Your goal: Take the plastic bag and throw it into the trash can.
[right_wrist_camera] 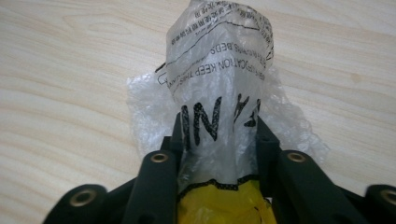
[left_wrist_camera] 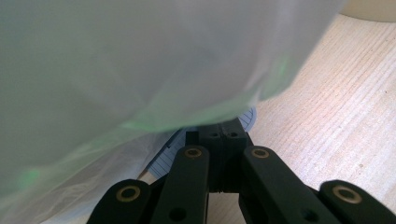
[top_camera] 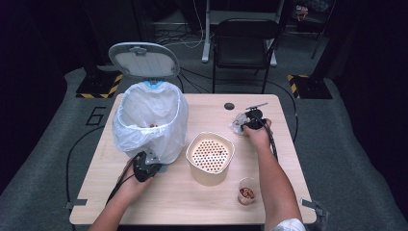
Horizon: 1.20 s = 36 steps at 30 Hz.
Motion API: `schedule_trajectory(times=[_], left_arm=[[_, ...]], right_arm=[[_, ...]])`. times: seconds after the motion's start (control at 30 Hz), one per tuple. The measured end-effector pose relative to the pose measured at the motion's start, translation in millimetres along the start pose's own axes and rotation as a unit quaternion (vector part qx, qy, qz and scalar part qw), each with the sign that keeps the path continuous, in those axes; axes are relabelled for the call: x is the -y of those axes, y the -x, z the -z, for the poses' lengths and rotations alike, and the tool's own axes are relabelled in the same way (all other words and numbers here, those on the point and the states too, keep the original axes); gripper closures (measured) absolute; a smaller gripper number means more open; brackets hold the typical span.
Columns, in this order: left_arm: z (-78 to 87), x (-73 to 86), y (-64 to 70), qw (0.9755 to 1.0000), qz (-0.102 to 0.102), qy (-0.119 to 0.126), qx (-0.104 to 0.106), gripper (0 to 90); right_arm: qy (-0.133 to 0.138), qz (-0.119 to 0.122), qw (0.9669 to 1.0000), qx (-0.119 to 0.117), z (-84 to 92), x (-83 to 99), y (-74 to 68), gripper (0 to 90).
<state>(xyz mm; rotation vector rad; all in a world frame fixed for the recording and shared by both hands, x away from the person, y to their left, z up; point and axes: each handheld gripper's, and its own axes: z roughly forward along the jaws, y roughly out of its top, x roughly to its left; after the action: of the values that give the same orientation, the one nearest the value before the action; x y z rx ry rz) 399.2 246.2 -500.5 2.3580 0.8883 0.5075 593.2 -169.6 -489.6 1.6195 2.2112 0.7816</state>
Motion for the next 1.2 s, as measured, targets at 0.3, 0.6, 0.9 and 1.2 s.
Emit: schedule_trajectory(times=[0.3,0.6,0.9,1.2], left_arm=[[0.9,-0.7,-0.3,1.0000,0.006,-0.007,0.002,90.0],[-0.7,-1.2,2.5,0.9999,0.015,-0.002,-0.005,90.0],[-0.3,-1.8,2.2,0.9999,0.013,-0.005,-0.005,90.0],[-0.7,-1.6,2.0,0.9999,0.015,-0.003,-0.005,90.0]], right_arm=[[0.005,0.001,0.9998,-0.018,17.5,-2.5,5.3,74.0],[0.034,0.016,0.9989,-0.028,66.5,-4.5,4.5,74.2],[0.060,0.027,0.9968,-0.045,105.6,-2.7,1.6,74.2],[0.082,0.069,0.9912,-0.077,154.1,-10.9,-17.6,74.3]])
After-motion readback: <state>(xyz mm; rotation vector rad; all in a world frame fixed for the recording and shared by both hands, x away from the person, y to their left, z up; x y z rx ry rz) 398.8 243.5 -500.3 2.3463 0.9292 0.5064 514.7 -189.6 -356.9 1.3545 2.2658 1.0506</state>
